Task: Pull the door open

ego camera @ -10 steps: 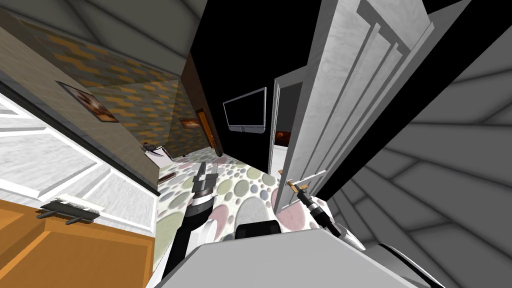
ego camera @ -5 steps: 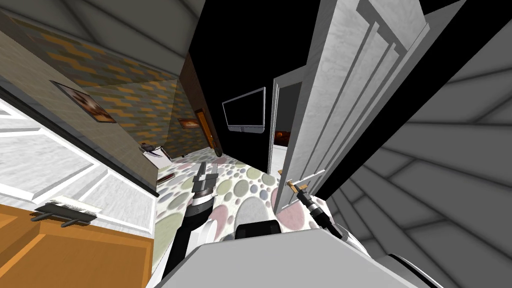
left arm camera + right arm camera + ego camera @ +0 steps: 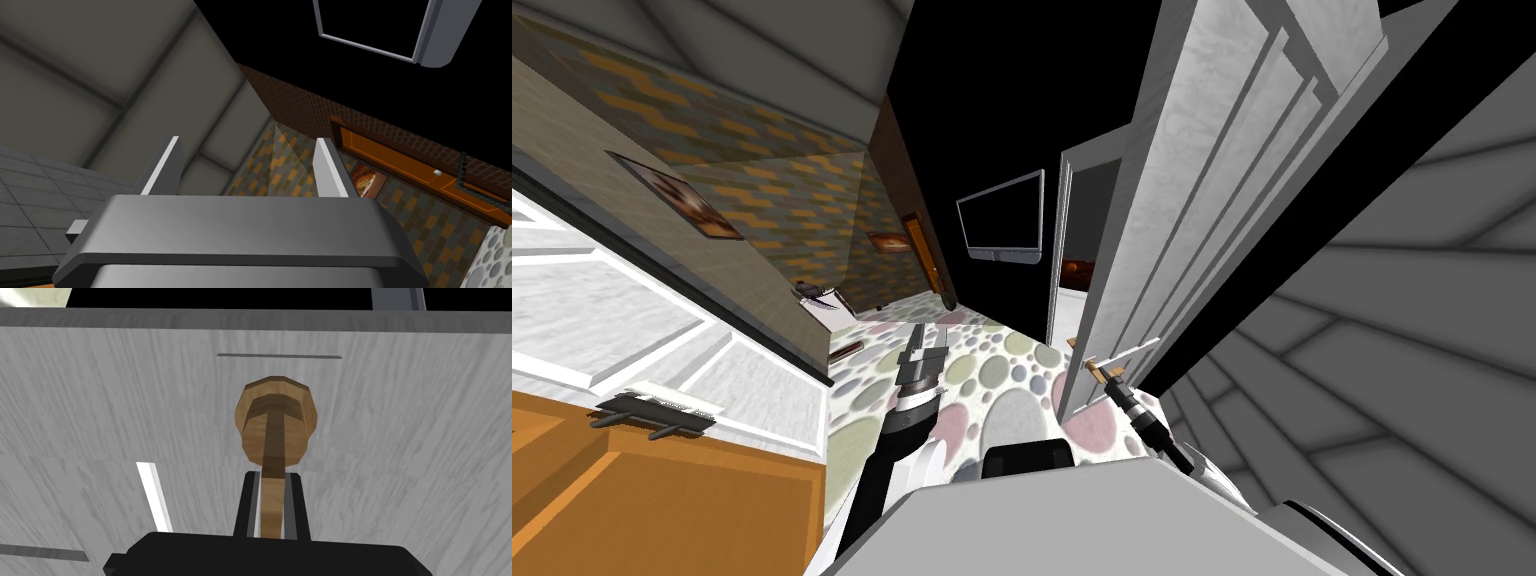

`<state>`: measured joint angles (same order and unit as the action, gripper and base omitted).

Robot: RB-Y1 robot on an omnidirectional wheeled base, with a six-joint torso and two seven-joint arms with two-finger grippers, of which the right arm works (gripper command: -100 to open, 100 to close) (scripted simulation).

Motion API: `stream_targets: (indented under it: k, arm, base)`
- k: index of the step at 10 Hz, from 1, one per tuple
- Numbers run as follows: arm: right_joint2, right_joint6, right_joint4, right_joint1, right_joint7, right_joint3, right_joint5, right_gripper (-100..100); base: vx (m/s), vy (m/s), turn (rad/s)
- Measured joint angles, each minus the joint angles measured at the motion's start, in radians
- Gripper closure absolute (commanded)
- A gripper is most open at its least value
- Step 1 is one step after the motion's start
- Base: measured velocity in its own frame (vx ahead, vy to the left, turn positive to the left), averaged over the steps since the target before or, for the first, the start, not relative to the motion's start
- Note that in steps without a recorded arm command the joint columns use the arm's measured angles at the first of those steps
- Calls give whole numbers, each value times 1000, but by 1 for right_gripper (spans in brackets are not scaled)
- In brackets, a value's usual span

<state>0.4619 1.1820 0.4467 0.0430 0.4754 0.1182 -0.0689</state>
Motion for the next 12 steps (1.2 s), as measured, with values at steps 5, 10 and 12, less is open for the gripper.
stream_targets:
  k: [5, 10, 12]
  arm:
    - [16, -35, 103, -53, 1, 52, 1, 100]
    - [14, -42, 130, -54, -2, 80, 0, 100]
    - [6, -11, 88, -34, -6, 99, -3, 100]
  base:
    - [-113, -81, -9]
    - [-34, -30, 7]
    - [-74, -92, -2]
